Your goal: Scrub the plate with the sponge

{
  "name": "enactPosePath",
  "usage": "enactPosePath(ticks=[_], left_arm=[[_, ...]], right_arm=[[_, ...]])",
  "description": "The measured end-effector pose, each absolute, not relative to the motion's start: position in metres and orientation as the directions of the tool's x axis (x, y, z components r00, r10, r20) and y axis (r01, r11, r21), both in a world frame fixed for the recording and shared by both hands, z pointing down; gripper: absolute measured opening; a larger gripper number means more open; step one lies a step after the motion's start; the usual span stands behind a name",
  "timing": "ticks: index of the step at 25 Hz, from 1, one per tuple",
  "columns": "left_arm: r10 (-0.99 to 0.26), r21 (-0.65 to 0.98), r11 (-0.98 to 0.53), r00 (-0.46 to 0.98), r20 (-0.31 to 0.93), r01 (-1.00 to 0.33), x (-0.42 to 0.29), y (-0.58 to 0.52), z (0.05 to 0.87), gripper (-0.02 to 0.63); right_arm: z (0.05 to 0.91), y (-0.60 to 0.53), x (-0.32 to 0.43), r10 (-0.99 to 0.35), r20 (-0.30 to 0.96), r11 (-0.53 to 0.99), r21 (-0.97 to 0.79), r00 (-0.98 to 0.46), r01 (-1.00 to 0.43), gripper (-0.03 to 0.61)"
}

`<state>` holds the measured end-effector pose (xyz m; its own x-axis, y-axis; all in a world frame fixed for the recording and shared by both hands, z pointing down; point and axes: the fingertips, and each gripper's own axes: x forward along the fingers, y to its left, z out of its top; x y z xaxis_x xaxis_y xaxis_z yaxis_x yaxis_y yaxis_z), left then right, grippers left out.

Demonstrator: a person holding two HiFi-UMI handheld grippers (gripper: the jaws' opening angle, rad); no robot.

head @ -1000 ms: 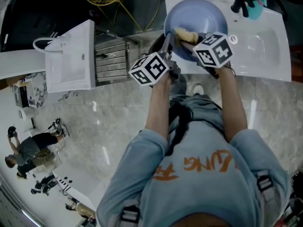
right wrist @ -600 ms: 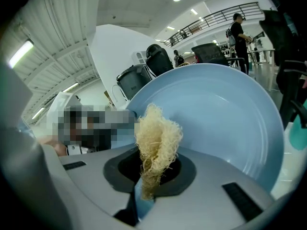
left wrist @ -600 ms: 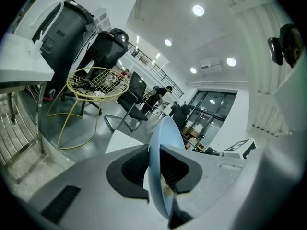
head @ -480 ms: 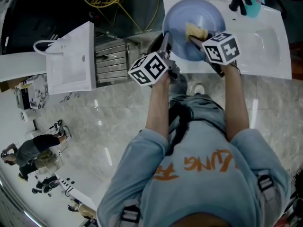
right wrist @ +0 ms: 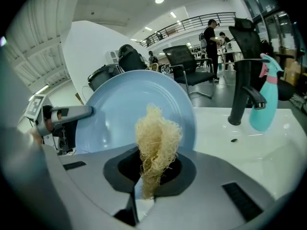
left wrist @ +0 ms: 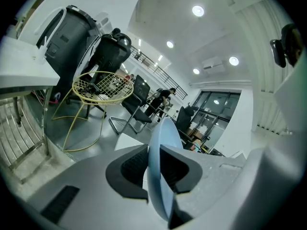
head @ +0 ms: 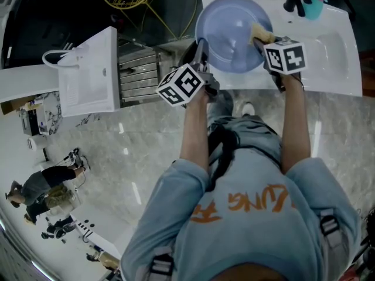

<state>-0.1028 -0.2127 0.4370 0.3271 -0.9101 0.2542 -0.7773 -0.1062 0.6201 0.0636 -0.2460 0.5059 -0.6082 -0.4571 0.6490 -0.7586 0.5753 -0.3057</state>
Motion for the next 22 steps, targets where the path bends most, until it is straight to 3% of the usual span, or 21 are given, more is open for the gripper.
enactPosePath(ticks=[7,11,15,22], left_arm=[[-0.913,0.622,-0.091,0.315,0.259,-0.777,-0.099,-0.216,0.441,0.051],[-0.92,0.642,-0.07,0.298,0.254,-0.763,-0.1,-0.219,0.442,0.051],[-0.925,0.656,-0.063,0.291,0.244,-0.752,-0.098,-0.22,0.44,0.048],[-0.936,0.666,-0.046,0.265,0.232,-0.745,-0.097,-0.218,0.437,0.048]], right_arm=[[0.509,-0.257,0.096,-0.54,0.656,0.498,-0.256,-0.527,-0.829,0.034],[0.482,-0.256,0.08,-0.543,0.559,0.554,-0.322,-0.626,-0.768,0.033],[0.461,-0.241,0.043,-0.457,0.462,0.658,-0.4,-0.76,-0.639,0.034],[0.448,-0.203,-0.025,-0.28,0.413,0.778,-0.43,-0.866,-0.457,0.034]])
